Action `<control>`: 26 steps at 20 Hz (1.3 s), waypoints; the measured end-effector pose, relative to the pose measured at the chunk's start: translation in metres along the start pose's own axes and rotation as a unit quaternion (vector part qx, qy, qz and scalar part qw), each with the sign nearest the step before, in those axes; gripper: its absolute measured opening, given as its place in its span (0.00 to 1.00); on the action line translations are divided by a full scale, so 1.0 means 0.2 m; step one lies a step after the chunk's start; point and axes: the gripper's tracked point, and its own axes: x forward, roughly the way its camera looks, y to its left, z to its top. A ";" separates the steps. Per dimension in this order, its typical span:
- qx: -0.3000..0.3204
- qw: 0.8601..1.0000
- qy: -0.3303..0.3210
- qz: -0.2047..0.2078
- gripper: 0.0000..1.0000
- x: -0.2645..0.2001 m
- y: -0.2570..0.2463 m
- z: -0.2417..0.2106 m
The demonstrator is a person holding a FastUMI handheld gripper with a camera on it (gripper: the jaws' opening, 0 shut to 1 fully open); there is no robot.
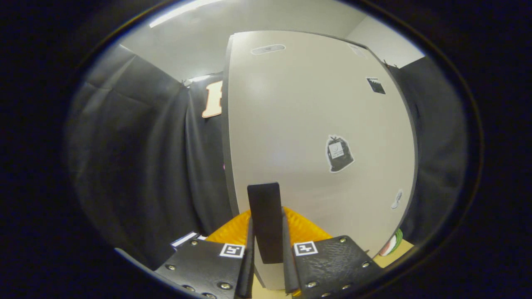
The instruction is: Open the shoe cabinet door, grab the shoes and put them into the shoe cabinet, then close the shoe cabinet door.
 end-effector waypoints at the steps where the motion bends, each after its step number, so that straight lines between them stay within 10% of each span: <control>1: 0.000 1.000 0.000 0.003 0.29 -0.03 0.00 0.00; 17: -0.015 0.996 0.015 0.086 0.29 -0.52 -0.22 0.07; 26: -0.014 0.998 0.004 0.057 0.28 -0.82 -0.51 0.12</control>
